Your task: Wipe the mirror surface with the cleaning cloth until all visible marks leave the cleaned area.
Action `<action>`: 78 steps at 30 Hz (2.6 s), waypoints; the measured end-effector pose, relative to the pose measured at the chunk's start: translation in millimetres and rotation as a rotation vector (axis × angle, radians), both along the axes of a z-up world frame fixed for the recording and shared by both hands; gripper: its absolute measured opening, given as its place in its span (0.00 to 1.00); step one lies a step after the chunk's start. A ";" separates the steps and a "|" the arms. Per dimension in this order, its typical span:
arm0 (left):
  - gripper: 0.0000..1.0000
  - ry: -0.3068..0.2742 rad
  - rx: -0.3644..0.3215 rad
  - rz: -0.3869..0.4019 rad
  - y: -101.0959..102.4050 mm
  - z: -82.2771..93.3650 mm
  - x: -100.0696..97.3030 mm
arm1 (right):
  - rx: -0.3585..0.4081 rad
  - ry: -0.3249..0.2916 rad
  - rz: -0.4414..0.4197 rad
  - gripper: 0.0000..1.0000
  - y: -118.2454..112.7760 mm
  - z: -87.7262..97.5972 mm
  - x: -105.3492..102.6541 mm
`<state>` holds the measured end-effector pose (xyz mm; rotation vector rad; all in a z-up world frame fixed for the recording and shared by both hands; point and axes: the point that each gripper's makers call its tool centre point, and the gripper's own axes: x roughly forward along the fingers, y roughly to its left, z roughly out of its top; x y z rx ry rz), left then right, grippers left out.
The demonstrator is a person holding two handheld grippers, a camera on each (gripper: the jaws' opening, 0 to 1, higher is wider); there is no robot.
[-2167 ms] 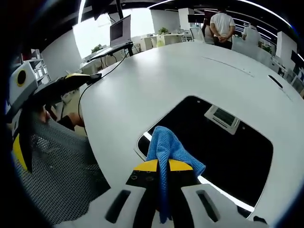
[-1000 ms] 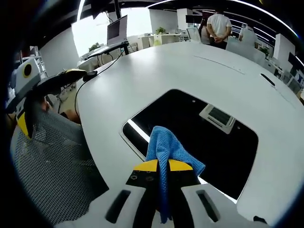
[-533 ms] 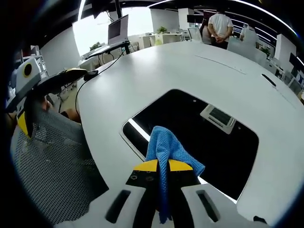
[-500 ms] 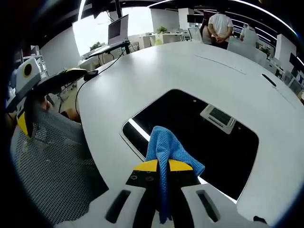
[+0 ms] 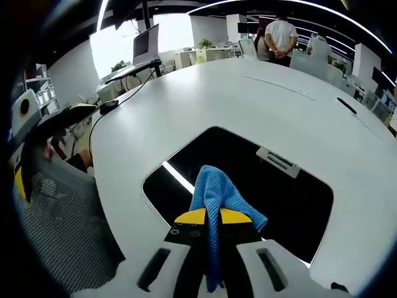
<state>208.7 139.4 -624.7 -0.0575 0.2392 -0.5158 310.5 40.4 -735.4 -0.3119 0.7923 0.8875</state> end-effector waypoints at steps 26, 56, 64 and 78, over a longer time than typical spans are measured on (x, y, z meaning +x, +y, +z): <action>0.94 0.006 0.001 -0.002 0.1 -0.8 -1.1 | -0.050 -0.019 -0.104 0.00 6.3 -1.0 70.2; 0.94 0.007 0.000 -0.002 0.1 -1.1 -0.9 | -0.078 -0.019 -0.158 0.01 11.2 -0.5 103.5; 0.94 0.009 0.000 -0.001 -0.1 -1.5 -1.0 | -0.085 -0.026 -0.145 0.01 10.4 -0.5 104.1; 0.94 0.012 0.001 -0.003 -0.4 -1.9 -0.9 | -0.091 -0.029 -0.147 0.01 -5.2 -0.4 104.7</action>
